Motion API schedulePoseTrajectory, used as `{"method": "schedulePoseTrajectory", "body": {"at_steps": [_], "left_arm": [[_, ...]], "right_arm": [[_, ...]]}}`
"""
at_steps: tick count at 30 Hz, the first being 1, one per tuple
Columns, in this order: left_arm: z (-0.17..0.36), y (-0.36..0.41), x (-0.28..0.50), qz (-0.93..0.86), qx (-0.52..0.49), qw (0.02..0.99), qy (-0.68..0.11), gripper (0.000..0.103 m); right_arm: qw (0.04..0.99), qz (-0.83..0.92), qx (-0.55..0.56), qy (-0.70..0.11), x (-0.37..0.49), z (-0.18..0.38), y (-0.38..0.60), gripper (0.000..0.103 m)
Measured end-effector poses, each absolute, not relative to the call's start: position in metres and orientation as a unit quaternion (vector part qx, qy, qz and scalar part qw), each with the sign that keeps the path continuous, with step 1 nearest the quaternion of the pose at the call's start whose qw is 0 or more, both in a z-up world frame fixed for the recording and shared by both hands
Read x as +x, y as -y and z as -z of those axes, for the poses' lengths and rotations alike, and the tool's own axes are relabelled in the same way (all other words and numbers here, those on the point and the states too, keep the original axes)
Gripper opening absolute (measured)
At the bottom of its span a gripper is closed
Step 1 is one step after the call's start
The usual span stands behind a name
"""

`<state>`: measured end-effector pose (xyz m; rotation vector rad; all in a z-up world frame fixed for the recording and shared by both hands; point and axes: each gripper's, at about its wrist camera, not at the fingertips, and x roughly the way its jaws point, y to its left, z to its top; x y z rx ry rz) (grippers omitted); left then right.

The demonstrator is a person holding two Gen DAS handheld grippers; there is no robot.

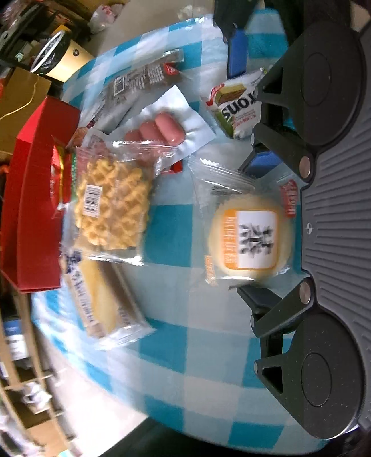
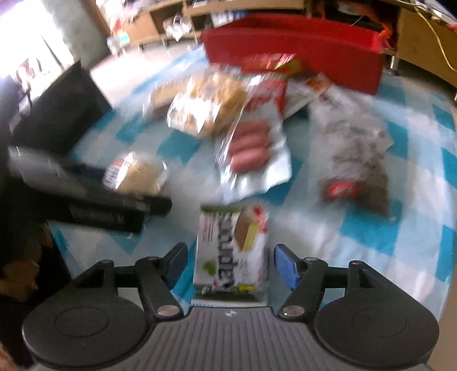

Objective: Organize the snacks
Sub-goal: 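Carry the cake bun with the left tool while the right tool carries the Kaprons bar to the red box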

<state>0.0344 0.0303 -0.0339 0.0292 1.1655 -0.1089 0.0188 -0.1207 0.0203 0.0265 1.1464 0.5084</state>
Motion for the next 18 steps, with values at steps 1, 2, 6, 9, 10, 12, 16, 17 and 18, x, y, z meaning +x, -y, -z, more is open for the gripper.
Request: {"method": "schedulePoseTrajectory", "body": {"at_steps": [1,2,6,9,10,12,16,17,18], "left_arm": [[0.033,-0.032,0.033,0.053,0.011,0.835,-0.547,0.084],[0.033,-0.032,0.033,0.054,0.01,0.835,-0.547,0.084],[0.035,-0.03,0.03,0.055,0.015,0.834,-0.548,0.085],[0.04,-0.026,0.031,0.05,0.027,0.831,-0.553,0.086],[0.041,-0.025,0.031,0.047,0.033,0.831,-0.553,0.088],[0.044,-0.021,0.029,0.038,0.055,0.831,-0.552,0.092],[0.042,-0.02,0.029,0.027,0.046,0.822,-0.567,0.086],[0.04,-0.02,0.03,0.023,0.043,0.816,-0.576,0.085],[0.039,-0.017,0.029,0.021,0.046,0.81,-0.584,0.083]], "right_arm": [[0.819,-0.236,-0.01,-0.523,0.014,-0.02,0.115,0.074],[0.823,-0.231,-0.028,-0.518,0.012,-0.018,0.109,0.078],[0.816,-0.248,-0.023,-0.521,0.013,-0.011,0.102,0.103],[0.812,-0.254,-0.053,-0.523,0.012,-0.011,0.095,0.102],[0.813,-0.251,-0.057,-0.523,0.011,-0.011,0.094,0.1],[0.819,-0.237,-0.068,-0.518,0.009,-0.015,0.095,0.078],[0.827,-0.229,-0.079,-0.507,0.008,-0.019,0.109,0.058],[0.827,-0.23,-0.07,-0.508,0.01,-0.019,0.113,0.058],[0.827,-0.228,-0.066,-0.51,0.01,-0.02,0.114,0.057]]}}
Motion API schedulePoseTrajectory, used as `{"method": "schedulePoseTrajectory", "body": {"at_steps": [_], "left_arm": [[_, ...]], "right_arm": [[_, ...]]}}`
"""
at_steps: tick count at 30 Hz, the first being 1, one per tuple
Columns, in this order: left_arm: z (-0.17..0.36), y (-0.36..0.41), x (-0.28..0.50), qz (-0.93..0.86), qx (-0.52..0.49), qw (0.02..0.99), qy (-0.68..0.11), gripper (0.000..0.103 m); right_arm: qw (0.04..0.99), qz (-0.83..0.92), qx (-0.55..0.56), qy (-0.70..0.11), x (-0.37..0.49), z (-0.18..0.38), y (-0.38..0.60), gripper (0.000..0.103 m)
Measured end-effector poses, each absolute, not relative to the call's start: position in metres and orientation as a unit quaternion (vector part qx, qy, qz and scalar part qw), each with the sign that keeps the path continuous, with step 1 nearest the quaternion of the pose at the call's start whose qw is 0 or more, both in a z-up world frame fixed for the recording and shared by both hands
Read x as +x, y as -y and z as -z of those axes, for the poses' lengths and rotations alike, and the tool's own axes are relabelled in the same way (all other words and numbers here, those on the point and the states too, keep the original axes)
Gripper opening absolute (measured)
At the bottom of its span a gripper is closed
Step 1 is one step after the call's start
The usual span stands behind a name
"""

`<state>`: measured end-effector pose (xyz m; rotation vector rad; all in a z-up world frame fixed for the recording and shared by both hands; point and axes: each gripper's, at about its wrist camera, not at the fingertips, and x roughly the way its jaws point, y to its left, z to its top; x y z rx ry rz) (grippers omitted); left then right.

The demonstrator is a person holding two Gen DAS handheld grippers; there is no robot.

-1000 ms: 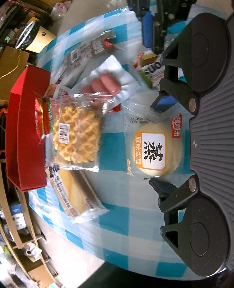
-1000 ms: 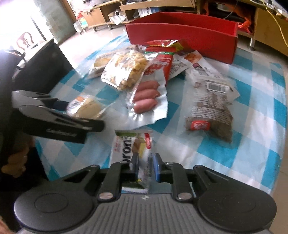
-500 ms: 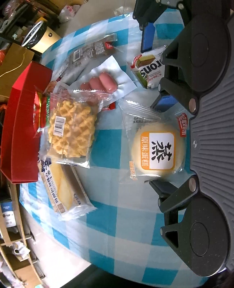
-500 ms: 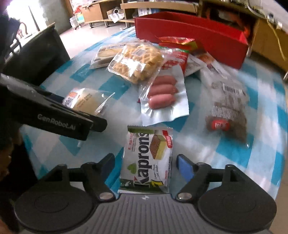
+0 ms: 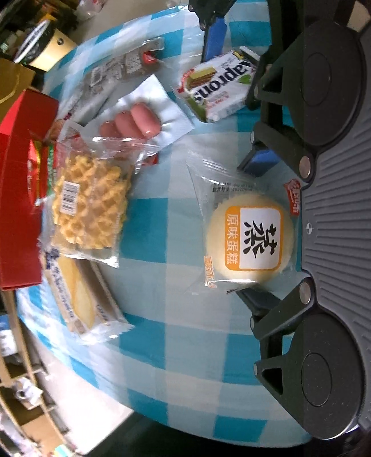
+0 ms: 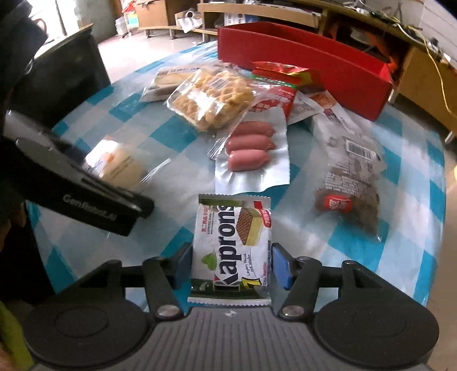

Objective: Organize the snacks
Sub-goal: 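Carry the cake bun with the left tool while the right tool carries the Kaprons bar to the red box, then lower and release the Kaprons bar with the right tool while the left tool releases the bun into the box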

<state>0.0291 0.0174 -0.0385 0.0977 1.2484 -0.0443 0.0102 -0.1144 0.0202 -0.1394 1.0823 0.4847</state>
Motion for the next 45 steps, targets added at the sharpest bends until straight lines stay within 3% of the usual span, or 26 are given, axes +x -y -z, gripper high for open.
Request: {"method": "schedulePoseTrajectory", "body": {"at_steps": [18,45], "left_arm": [[-0.019,-0.001,0.037,0.054,-0.005,0.847,-0.528,0.082],[-0.066,0.015,0.194,0.023,-0.026,0.897,-0.44,0.082]], "right_arm": [[0.862,-0.219,0.074,-0.45,0.021,-0.066,0.162,0.057],[0.907,-0.172,0.114,-0.366,0.178,-0.096,0.19,0.057]]}}
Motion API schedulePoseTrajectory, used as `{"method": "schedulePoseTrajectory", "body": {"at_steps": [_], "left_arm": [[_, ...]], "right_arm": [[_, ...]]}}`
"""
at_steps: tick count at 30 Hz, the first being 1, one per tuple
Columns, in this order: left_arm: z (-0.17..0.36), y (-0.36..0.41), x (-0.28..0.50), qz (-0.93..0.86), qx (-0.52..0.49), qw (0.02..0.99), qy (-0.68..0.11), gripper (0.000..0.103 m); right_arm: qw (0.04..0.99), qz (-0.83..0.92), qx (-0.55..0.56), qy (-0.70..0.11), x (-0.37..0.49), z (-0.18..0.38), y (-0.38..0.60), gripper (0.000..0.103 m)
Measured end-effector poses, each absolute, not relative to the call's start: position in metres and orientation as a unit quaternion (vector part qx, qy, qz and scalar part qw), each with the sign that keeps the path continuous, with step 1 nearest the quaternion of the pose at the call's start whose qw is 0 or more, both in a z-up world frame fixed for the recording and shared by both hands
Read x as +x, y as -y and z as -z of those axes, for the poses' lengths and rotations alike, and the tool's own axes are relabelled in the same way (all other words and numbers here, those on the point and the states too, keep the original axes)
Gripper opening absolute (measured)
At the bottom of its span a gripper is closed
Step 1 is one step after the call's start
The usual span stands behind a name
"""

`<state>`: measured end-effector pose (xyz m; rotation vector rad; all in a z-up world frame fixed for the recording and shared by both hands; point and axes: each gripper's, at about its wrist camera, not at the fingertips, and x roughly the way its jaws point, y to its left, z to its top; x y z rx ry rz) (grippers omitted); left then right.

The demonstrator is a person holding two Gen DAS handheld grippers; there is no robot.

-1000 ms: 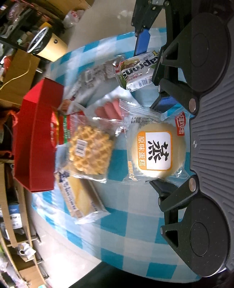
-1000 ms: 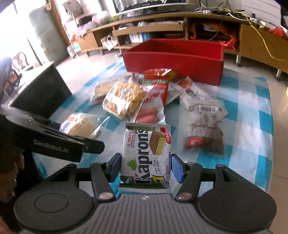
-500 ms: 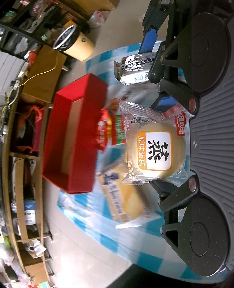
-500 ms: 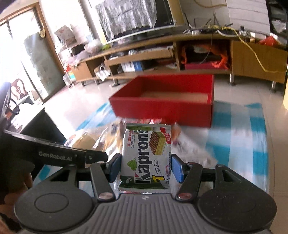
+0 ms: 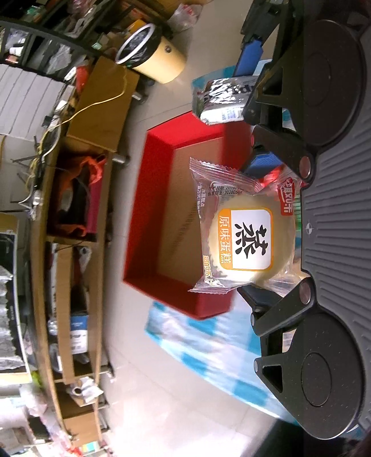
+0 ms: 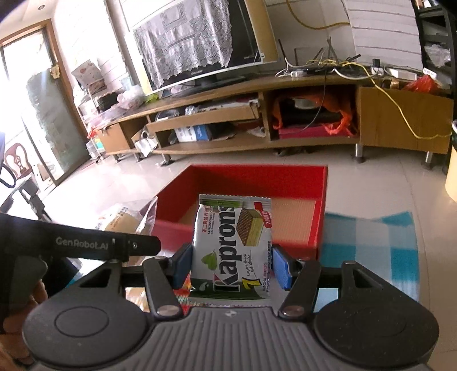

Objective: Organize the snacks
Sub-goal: 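Lower and release the Kaprons bar with the right tool while the left tool releases the bun into the box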

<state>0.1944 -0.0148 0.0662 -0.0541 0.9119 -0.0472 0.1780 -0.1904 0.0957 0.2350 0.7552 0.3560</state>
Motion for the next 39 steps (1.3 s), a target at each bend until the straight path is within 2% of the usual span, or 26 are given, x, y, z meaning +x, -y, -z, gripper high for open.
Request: {"method": "schedulePoseTrajectory", "body": {"at_steps": [15,27,39], "left_arm": [[-0.035,0.018,0.281,-0.006,-0.005,0.899,-0.438,0.082],[-0.013,0.019,0.287,-0.012,0.029,0.893,-0.45,0.089],[0.01,0.026,0.287,-0.021,0.073,0.878,-0.473,0.097]], "right_arm": [[0.908,-0.151,0.098,-0.379,0.263,-0.068,0.192,0.057],[0.887,-0.15,0.079,-0.43,0.28,-0.037,0.18,0.058],[0.883,-0.153,0.046,-0.442,0.277,-0.033,0.176,0.058]]}}
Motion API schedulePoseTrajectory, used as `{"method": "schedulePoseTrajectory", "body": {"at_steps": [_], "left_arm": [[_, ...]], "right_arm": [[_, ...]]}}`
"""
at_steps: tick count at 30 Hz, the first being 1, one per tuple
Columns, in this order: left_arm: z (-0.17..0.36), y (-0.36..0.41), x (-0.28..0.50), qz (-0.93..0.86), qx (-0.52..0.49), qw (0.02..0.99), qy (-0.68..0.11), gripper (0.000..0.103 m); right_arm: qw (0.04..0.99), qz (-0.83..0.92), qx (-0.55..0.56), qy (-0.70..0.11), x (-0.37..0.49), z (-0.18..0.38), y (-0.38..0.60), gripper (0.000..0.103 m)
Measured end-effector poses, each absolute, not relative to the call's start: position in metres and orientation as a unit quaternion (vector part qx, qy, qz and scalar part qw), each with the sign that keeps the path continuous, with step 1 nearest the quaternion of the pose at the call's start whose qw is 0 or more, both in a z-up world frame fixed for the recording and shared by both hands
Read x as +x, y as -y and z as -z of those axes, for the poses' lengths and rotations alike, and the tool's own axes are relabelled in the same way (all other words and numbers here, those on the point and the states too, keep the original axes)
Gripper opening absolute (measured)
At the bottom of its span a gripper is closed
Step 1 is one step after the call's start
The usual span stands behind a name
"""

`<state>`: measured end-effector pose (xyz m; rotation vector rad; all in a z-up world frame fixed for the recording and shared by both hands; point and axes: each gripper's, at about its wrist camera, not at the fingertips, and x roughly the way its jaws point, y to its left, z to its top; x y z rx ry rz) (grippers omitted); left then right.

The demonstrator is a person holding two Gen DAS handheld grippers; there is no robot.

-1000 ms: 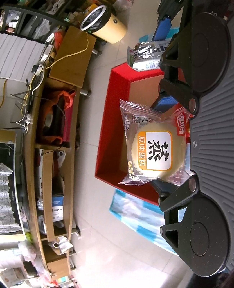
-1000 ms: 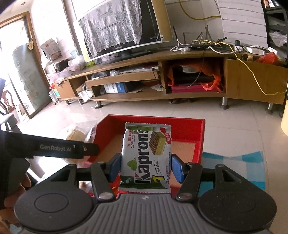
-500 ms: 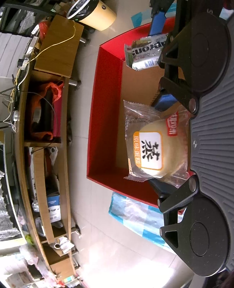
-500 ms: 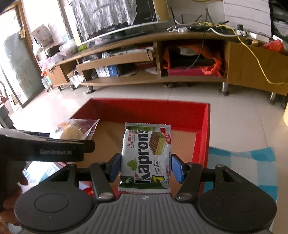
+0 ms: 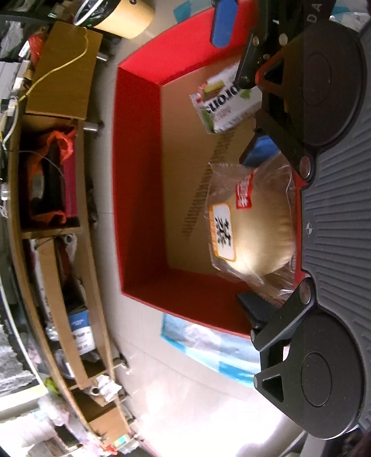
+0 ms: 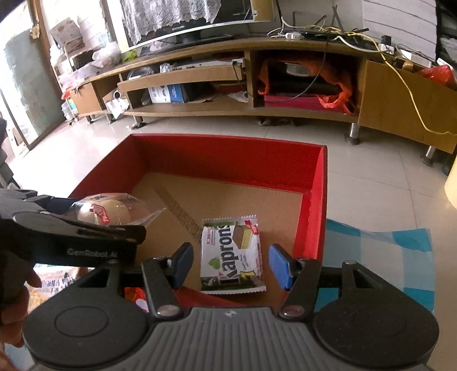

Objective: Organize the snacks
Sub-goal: 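Lower and release the Kaprons bar with the right tool while the left tool releases the bun into the box, then withdraw both open tools from the red box back over the snacks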

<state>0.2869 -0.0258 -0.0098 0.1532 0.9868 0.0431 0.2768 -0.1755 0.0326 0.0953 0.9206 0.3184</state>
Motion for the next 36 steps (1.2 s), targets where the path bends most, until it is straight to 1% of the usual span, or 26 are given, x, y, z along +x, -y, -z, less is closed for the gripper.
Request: {"method": "schedulePoseTrajectory", "body": {"at_steps": [4,14,18,21,25,31,33,36], "left_arm": [[0.01,0.015,0.287,-0.017,0.043,0.869,-0.492,0.097],[0.003,0.012,0.272,-0.004,0.032,0.859,-0.511,0.097],[0.002,0.012,0.264,-0.002,0.026,0.857,-0.515,0.097],[-0.004,0.011,0.259,-0.007,0.014,0.862,-0.507,0.097],[-0.02,0.005,0.252,-0.006,-0.007,0.872,-0.49,0.097],[-0.036,-0.006,0.231,-0.006,-0.036,0.877,-0.479,0.098],[-0.04,-0.011,0.219,-0.007,-0.041,0.877,-0.479,0.098],[-0.042,-0.02,0.2,-0.01,-0.054,0.874,-0.483,0.098]], "right_arm": [[0.882,-0.155,0.036,-0.443,0.275,-0.032,0.174,0.058],[0.865,-0.158,0.054,-0.474,0.273,-0.036,0.182,0.059],[0.862,-0.156,0.057,-0.478,0.268,-0.038,0.183,0.061],[0.869,-0.147,0.06,-0.469,0.263,-0.044,0.185,0.062],[0.886,-0.14,0.056,-0.437,0.252,-0.058,0.186,0.062],[0.891,-0.157,0.059,-0.422,0.232,-0.073,0.179,0.064],[0.89,-0.165,0.058,-0.421,0.223,-0.077,0.176,0.068],[0.89,-0.175,0.056,-0.417,0.211,-0.083,0.174,0.068]]}}
